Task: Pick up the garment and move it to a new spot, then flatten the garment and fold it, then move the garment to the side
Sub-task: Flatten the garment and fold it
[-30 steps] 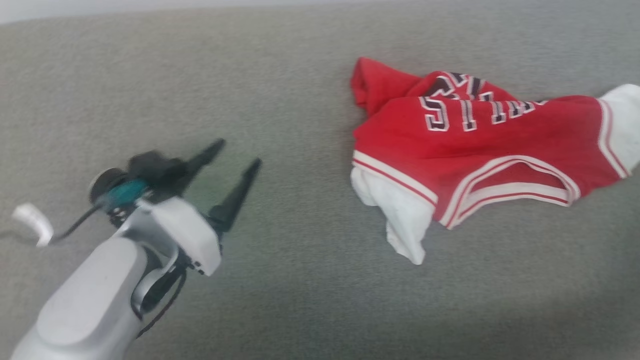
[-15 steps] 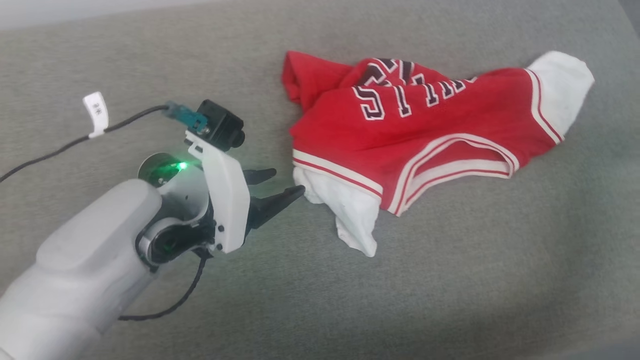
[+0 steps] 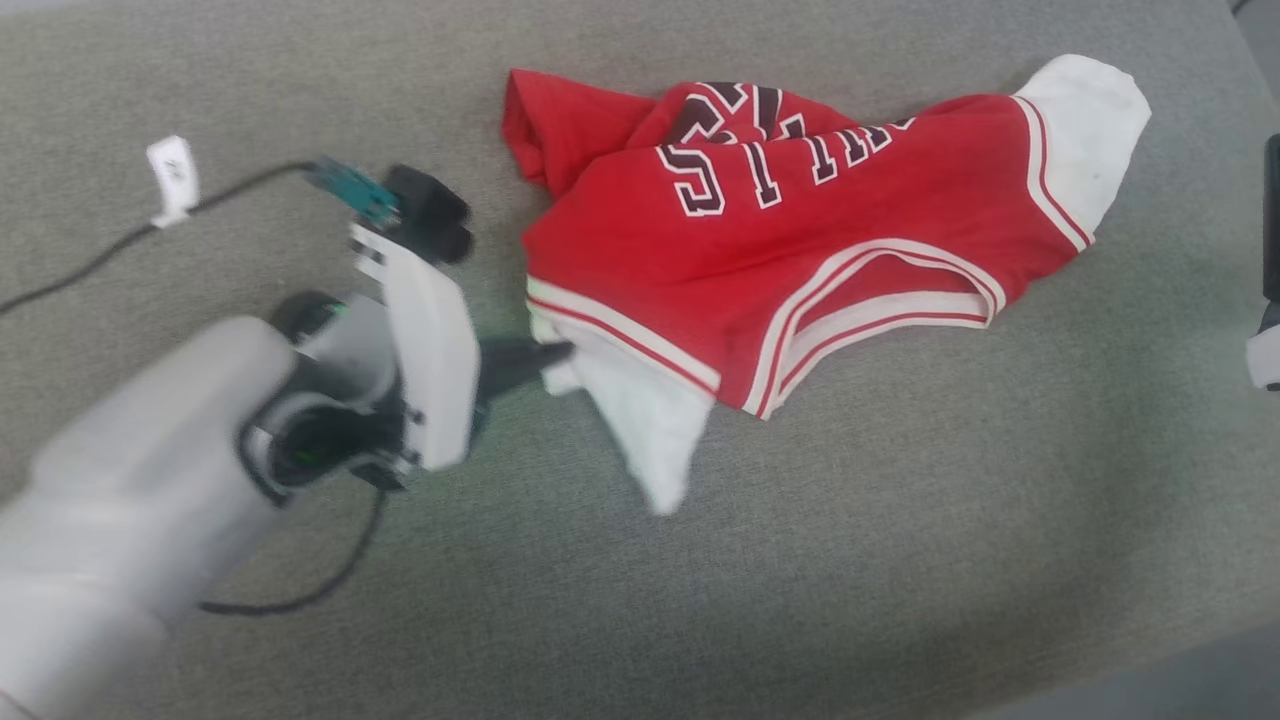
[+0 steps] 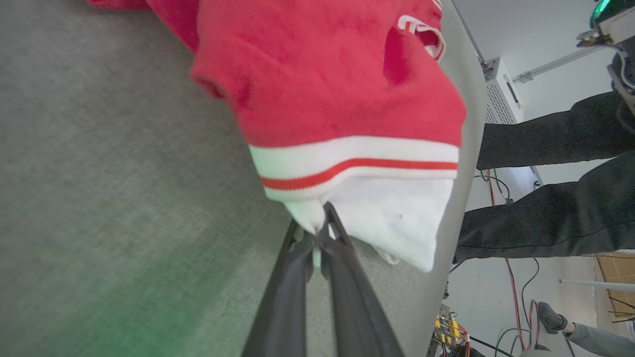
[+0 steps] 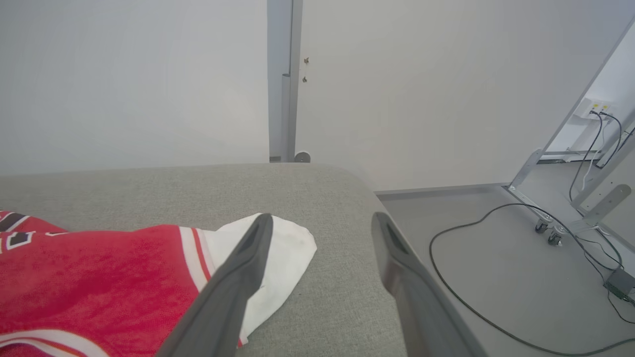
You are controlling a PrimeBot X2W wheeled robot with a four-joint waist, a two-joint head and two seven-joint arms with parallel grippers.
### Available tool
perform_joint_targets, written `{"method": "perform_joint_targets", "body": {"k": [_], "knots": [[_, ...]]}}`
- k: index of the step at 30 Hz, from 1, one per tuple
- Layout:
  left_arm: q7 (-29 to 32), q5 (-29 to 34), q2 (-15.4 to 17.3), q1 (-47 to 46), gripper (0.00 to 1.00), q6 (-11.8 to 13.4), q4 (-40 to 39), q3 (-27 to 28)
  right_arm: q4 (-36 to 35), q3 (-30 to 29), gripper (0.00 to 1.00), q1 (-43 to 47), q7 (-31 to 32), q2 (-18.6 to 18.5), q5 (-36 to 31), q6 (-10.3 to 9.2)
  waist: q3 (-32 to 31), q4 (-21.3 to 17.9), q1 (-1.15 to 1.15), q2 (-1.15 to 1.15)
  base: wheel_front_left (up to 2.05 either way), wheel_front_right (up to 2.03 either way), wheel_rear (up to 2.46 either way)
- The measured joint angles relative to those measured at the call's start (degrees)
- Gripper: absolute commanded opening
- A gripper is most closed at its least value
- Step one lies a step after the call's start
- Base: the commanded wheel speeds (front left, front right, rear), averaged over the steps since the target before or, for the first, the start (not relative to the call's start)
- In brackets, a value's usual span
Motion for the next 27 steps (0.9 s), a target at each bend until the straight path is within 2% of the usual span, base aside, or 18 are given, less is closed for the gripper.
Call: {"method": "perform_joint_targets", "body": {"k": [7, 11, 14, 19, 25, 26, 27], "knots": [[-1.7, -0.8, 8.4, -3.4, 0.00, 0.0, 0.7, 1.9, -1.1, -0.2, 1.00, 1.0, 0.5, 1.3, -0.6, 0.00, -1.1, 1.8, 0.00, 0.00, 0.00, 0.00, 0.00], [1.2, -1.3, 13.8, -4.5, 0.00, 0.0, 2.0, 1.5, -1.6, 0.0, 1.00, 1.8, 1.1, 1.7, -0.7, 0.00, -1.4, 2.8, 0.00, 0.00, 0.00, 0.00, 0.00], [4.0, 1.0, 16.1, -5.3, 0.00, 0.0, 3.0, -0.3, -1.8, 0.4, 1.00, 1.8, 1.1, 1.9, -0.8, 0.00, -1.4, 3.2, 0.00, 0.00, 0.00, 0.00, 0.00], [3.8, 9.6, 17.6, -7.8, 0.00, 0.1, 7.5, -3.4, -2.2, 1.7, 1.00, 1.8, 1.7, 2.1, -0.8, 0.00, -0.8, 3.0, 0.00, 0.00, 0.00, 0.00, 0.00], [-0.8, 13.2, 14.2, -7.7, 0.00, 0.4, 12.6, -4.8, -2.7, 3.6, 1.00, 2.4, 2.7, 1.8, -1.1, 0.00, -0.7, 2.8, 0.00, 0.00, 0.00, 0.00, 0.00], [-2.1, 13.7, 13.7, -7.6, 0.07, 0.4, 13.5, -4.8, -2.9, 4.0, 1.00, 2.6, 3.0, 1.6, -1.2, 0.00, -0.8, 2.9, 0.00, 0.00, 0.00, 0.00, 0.00], [-3.6, 14.6, 13.5, -7.5, 0.19, 0.4, 14.5, -4.8, -3.1, 4.4, 1.00, 2.7, 3.4, 1.5, -1.5, 0.00, -1.0, 2.9, 0.00, 0.00, 0.00, 0.00, 0.00]]}}
